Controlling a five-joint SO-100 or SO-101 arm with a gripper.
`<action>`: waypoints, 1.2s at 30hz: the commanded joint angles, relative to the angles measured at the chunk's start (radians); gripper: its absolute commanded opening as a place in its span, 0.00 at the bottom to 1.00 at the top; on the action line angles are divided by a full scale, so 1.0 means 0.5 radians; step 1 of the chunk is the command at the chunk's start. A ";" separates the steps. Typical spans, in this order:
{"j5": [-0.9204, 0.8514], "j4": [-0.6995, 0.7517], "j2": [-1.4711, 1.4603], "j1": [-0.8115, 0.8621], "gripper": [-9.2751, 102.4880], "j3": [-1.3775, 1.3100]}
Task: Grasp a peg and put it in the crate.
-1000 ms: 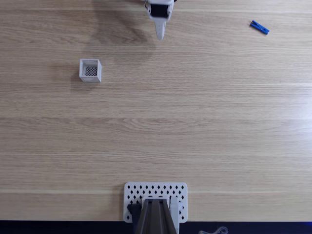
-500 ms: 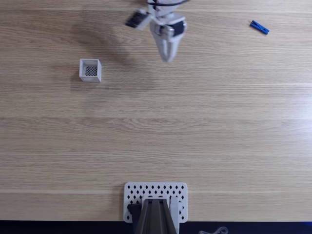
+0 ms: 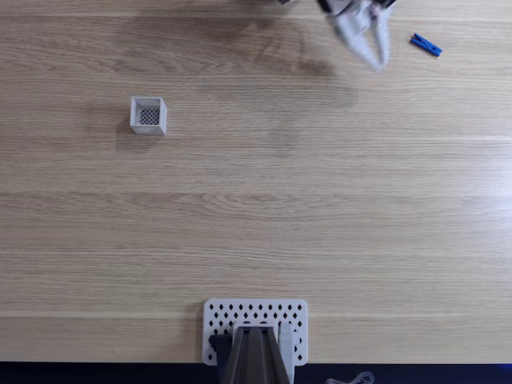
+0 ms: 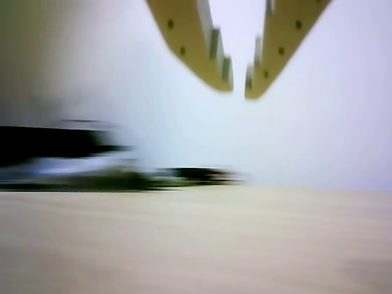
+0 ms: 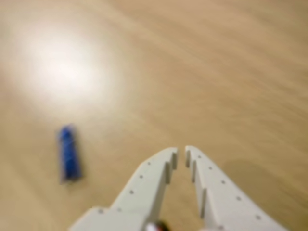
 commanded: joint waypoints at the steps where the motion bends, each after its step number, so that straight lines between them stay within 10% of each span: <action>1: -0.015 -0.055 0.236 -0.417 0.08 0.074; 12: 0.163 -0.058 0.417 -0.887 0.08 0.362; 36: 0.110 -0.138 -0.218 -0.506 0.26 -0.212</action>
